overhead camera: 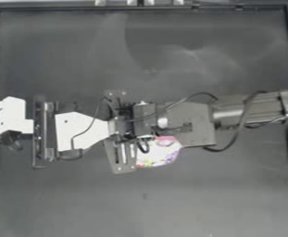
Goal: Put candy in bag
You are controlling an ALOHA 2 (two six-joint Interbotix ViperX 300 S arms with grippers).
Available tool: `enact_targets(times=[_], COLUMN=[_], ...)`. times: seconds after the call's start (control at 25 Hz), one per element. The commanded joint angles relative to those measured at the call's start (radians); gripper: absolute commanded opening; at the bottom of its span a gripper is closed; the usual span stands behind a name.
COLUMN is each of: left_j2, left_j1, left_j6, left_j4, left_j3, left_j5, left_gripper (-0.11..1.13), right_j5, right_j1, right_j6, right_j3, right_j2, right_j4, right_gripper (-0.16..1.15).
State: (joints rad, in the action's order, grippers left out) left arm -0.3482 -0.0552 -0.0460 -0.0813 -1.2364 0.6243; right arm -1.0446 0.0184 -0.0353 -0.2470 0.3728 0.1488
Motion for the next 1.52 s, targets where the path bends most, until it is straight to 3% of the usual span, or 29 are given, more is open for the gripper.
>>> enact_targets(times=[0.04,0.4,0.84,1.28,1.52], left_j2=[0.025,0.123,0.146,0.161,0.16], left_j1=[0.009,0.025,0.026,0.026,0.026], left_j6=[0.0,-0.002,0.0,0.0,0.002], left_j4=[-0.003,-0.003,-0.009,-0.026,-0.028], left_j3=[0.035,0.1,0.124,0.13,0.13], left_j5=[0.044,0.1,0.109,0.123,0.129], left_gripper=[1.01,1.01,1.0,0.83,0.81], right_j5=[0.014,0.046,0.069,0.071,0.071], right_j1=[-0.002,0.0,-0.002,0.0,0.0], right_j6=[0.002,0.003,0.015,0.017,0.017], right_j3=[0.008,0.046,0.071,0.072,0.072], right_j2=[-0.066,-0.084,-0.101,-0.103,-0.104], right_j4=[0.003,0.005,0.014,0.018,0.021], right_gripper=[0.05,0.05,0.05,0.05,0.05])
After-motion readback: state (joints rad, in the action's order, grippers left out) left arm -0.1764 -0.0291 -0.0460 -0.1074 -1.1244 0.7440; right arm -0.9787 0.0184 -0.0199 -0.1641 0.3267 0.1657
